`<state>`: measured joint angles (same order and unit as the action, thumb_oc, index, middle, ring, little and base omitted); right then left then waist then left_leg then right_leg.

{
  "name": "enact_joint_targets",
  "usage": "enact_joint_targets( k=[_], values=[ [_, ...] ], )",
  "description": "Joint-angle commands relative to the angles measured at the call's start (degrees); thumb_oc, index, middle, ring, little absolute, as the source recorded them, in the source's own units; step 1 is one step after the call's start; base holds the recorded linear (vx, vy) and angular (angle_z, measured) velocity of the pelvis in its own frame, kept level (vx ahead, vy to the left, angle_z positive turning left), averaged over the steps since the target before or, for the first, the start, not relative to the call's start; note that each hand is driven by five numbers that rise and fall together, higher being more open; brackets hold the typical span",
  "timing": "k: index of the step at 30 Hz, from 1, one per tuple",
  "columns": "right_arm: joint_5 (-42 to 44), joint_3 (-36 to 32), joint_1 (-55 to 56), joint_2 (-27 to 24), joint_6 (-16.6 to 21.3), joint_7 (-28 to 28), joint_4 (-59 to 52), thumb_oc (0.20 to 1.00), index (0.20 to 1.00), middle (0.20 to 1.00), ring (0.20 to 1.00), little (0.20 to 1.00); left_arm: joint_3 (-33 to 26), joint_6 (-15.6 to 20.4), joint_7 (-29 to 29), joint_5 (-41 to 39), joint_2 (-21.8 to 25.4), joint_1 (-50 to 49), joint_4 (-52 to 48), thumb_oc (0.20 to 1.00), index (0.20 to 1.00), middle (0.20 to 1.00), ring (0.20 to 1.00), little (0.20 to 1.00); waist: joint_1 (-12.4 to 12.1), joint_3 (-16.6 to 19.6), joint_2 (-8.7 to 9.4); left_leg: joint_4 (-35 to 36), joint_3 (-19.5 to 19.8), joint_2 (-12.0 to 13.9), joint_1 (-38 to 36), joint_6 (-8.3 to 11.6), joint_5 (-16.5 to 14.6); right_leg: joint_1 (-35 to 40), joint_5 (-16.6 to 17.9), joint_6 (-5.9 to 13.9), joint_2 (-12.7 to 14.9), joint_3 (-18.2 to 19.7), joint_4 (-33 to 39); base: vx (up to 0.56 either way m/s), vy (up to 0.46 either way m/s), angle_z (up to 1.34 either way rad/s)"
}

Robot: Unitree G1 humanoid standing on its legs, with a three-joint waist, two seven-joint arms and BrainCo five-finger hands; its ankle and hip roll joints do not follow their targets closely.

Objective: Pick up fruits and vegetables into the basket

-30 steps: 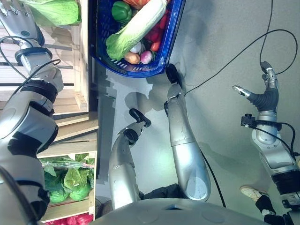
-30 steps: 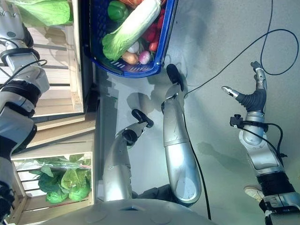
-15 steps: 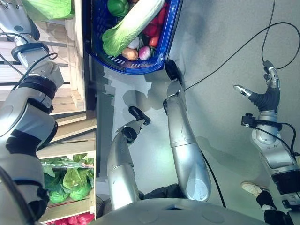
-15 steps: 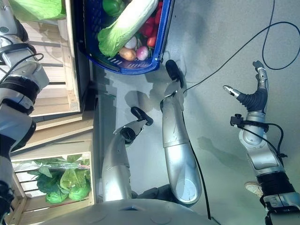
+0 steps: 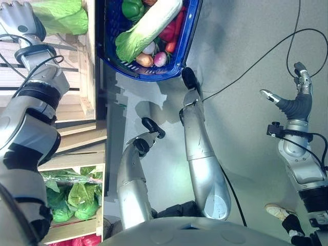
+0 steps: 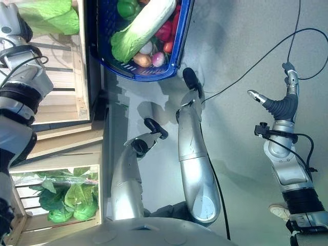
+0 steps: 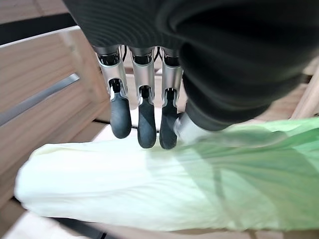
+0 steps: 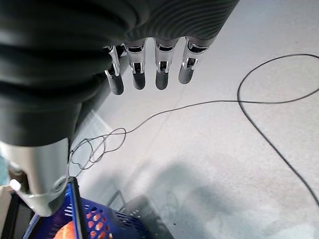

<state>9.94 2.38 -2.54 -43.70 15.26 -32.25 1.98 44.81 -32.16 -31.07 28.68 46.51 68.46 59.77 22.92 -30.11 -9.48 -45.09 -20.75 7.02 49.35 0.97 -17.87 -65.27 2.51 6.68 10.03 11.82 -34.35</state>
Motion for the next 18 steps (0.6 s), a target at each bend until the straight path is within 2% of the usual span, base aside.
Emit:
enact_joint_targets(
  k=[1, 9, 11, 16, 17, 18],
  values=[
    [-1.16, -3.36, 3.13, 0.38, 2.81, -0.36, -3.11, 1.0, 1.0, 1.0, 1.0, 1.0, -3.8, -0.96, -0.71, -0.78, 9.73, -3.32, 2.45, 0.2, 0.2, 0.2, 0.2, 0.2, 0.25, 0.32, 4.58, -1.86, 1.48, 0.11, 1.77, 0.1, -2.06, 4.85, 1.03, 0.84, 3.84, 0.56, 6.18, -0.01, -0.002, 0.06],
    [-1.15, -5.36, 4.46, 1.65, 2.44, 1.55, -5.48, 1.0, 1.0, 1.0, 1.0, 1.0, -8.59, -0.11, -0.09, 1.73, 11.02, -9.76, -0.06, 0.2, 0.2, 0.2, 0.2, 0.2, -0.83, 0.32, 5.28, 0.6, 2.1, -0.29, -3.0, 0.3, -1.51, 10.47, 0.49, 1.08, 4.6, -1.48, 7.43, -0.01, -0.014, 0.05],
    [-0.89, -6.35, 5.07, 2.11, 2.78, 2.35, -5.8, 1.0, 1.0, 1.0, 1.0, 1.0, -10.33, 1.08, 0.13, 3.37, 11.63, -11.89, -0.7, 0.2, 0.2, 0.2, 0.2, 0.2, -1.14, 0.32, 5.62, 1.71, 2.28, -0.38, -4.81, 0.47, -1.04, 12.67, 0.72, 1.12, 4.91, -2.3, 8.38, -0.01, -0.049, 0.11],
    [-0.58, -7.29, 5.7, 2.48, 2.47, 2.57, -6.49, 1.0, 1.0, 1.0, 1.0, 1.0, -13.21, 1.92, -1.49, 5.59, 12.16, -15.68, -2.31, 0.2, 0.2, 0.2, 0.2, 0.2, -1.89, 0.32, 5.95, 3.21, 2.68, -0.5, -7.05, 0.64, -0.4, 15.62, 0.66, 1.14, 5.32, -3.57, 9.27, -0.02, -0.045, 0.06],
    [-0.39, -7.37, 5.7, 2.41, 2.47, 2.51, -6.44, 1.0, 1.0, 1.0, 1.0, 1.0, -13.59, 2.31, -2.39, 6.35, 12.34, -16.23, -2.48, 0.222, 0.222, 0.222, 0.222, 0.222, -2.01, 0.32, 5.97, 3.43, 2.74, -0.49, -7.29, 0.64, -0.29, 15.92, 0.64, 1.11, 5.34, -3.8, 9.31, -0.01, -0.034, 0.05],
    [-0.35, -7.36, 5.6, 2.38, 2.42, 2.45, -6.49, 1.0, 1.0, 1.0, 1.0, 1.0, -14.37, 2.78, -4.32, 7.33, 12.37, -16.93, -3.08, 0.721, 0.721, 0.721, 0.721, 0.721, -2.15, 0.32, 6.07, 3.68, 2.72, -0.49, -7.69, 0.61, -0.23, 16.36, 0.47, 1.1, 5.27, -4.1, 9.33, -0.01, -0.031, 0.06]
  ],
)
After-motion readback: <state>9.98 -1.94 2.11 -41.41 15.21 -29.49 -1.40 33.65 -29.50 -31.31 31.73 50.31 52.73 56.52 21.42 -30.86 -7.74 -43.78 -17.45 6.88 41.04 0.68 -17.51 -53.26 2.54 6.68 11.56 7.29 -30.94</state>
